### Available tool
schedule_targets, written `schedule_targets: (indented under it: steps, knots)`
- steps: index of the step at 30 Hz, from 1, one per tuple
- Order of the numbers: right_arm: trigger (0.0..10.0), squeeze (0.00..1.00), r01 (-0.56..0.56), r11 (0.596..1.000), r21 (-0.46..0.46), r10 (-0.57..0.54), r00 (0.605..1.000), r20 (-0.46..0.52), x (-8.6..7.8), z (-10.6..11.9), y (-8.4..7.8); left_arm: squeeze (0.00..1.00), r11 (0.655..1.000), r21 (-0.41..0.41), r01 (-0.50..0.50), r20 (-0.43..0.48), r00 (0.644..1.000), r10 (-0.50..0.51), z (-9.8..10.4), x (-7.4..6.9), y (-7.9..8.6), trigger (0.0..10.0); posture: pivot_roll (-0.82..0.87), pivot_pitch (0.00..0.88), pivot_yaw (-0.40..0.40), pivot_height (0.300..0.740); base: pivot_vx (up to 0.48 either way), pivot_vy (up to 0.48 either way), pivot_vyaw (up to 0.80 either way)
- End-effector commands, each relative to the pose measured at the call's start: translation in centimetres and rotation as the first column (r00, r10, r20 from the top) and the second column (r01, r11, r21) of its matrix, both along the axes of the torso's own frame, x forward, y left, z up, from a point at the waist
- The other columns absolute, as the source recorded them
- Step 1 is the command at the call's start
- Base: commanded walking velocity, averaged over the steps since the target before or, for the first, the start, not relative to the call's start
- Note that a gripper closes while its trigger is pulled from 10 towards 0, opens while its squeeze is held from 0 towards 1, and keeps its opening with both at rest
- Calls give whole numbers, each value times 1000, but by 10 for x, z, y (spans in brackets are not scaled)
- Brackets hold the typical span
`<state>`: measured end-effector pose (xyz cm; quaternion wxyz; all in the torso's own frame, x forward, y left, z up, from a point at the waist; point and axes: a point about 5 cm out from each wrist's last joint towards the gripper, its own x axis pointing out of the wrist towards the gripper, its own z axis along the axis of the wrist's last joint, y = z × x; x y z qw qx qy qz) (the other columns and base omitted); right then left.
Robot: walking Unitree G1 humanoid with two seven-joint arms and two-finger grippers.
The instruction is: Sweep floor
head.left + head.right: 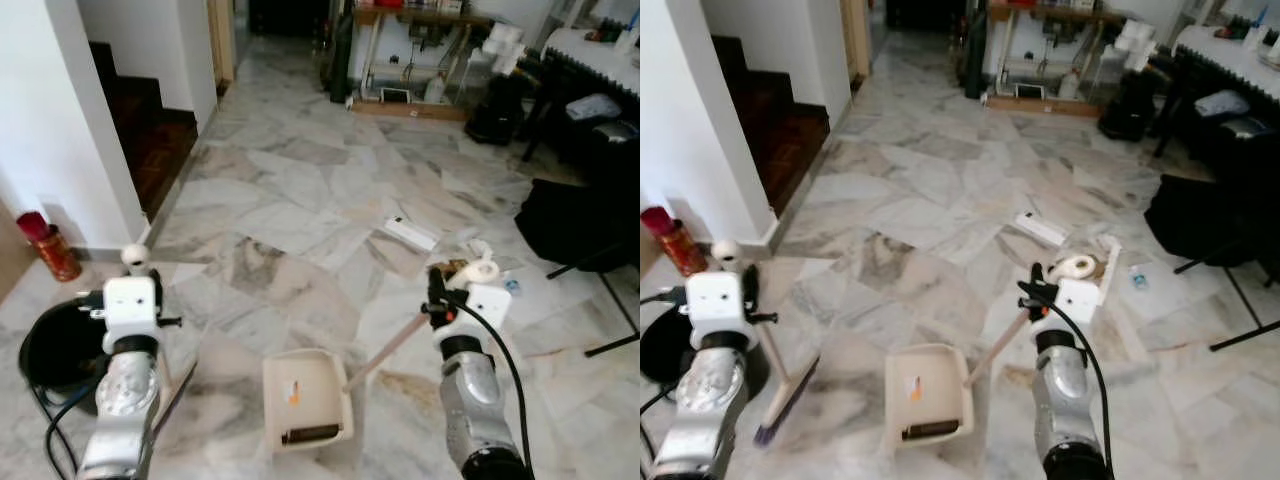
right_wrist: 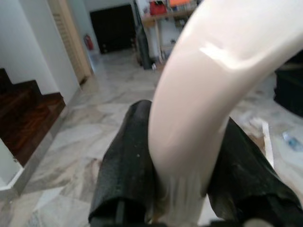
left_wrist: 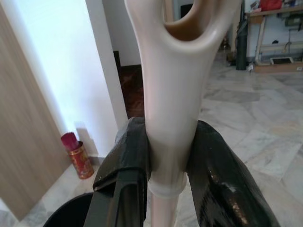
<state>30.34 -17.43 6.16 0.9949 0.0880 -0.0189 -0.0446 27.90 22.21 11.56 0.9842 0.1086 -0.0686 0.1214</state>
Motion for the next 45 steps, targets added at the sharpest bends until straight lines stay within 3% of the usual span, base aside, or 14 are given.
schedule_targets:
  steps: [1, 45]
  knots:
    - [10000, 0, -1, 1000, 7, 1, 998, 69, 8, 15, 3, 0, 1000, 22, -5, 39, 999, 4, 11, 1, 2, 10000, 205, 0, -63, 740, 0, 270, 0]
    - [10000, 0, -33, 999, 1, 33, 997, 68, 7, 14, 8, 0, 1000, 17, -3, 22, 1000, 3, 8, -4, 2, 10000, 212, 0, -62, 740, 0, 286, 0]
